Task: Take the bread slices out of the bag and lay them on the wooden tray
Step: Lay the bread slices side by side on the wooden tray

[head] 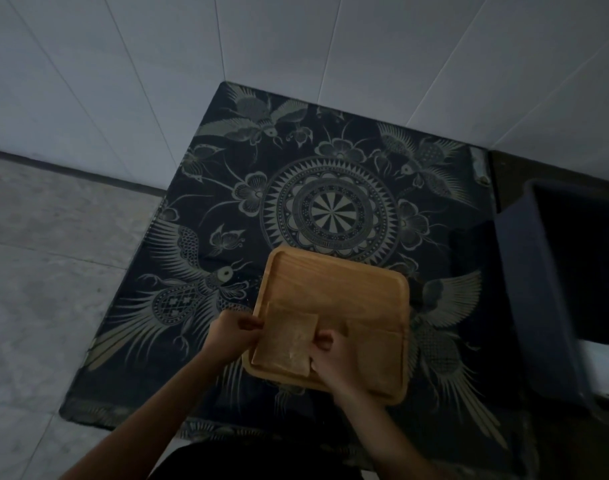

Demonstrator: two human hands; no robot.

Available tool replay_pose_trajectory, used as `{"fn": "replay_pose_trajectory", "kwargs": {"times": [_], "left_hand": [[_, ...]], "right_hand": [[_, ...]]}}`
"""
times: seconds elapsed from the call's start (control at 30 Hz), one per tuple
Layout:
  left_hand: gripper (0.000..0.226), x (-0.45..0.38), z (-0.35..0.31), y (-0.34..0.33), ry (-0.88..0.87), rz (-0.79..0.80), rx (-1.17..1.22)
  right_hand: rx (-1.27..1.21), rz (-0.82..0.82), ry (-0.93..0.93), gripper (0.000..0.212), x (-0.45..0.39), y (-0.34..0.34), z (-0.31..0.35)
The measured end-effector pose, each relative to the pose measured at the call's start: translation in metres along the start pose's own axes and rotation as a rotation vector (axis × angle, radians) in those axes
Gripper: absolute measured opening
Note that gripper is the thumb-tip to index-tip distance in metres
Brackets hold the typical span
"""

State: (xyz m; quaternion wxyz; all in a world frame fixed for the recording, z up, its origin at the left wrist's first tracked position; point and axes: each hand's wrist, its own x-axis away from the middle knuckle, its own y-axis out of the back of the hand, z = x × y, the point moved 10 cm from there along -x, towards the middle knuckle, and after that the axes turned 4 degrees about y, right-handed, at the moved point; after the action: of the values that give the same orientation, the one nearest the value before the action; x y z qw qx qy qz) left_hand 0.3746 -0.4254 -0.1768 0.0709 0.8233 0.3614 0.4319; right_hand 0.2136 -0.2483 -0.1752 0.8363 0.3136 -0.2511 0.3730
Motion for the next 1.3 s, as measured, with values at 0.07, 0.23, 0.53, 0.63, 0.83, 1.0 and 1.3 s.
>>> {"fn": "replay_pose_trajectory", "kwargs": {"times": [0.07,0.23,0.53,0.63,0.83,1.0,1.3], "left_hand": [[0.010,-0.002,0.001,0.001,-0.009,-0.007,-0.020],[0.016,-0.001,-0.006,0.001,-0.048,-0.029,-0.098],[0.015,0.001,-0.009,0.001,-0.082,-0.041,-0.155],[0.015,0.000,-0.010,0.000,-0.077,0.000,-0.209],[0.022,0.003,-0.038,-0.003,-0.144,-0.005,-0.395],[0.037,0.012,-0.073,-0.020,-0.189,-0.034,-0.320],[0.046,0.031,-0.107,-0.093,-0.200,0.222,-0.063]], "right_hand": [[0.022,-0.006,-0.005,0.029,-0.001,-0.001,0.000],[0.155,-0.009,0.044,0.028,-0.001,-0.005,0.006],[0.239,0.027,0.161,0.016,0.003,-0.011,0.017],[0.205,0.068,0.144,0.028,0.004,-0.012,0.016],[0.090,0.164,0.113,0.050,0.014,0.003,0.018],[0.057,0.100,0.151,0.033,0.013,0.054,0.025],[-0.011,-0.025,0.122,0.027,0.007,0.155,0.010]]}}
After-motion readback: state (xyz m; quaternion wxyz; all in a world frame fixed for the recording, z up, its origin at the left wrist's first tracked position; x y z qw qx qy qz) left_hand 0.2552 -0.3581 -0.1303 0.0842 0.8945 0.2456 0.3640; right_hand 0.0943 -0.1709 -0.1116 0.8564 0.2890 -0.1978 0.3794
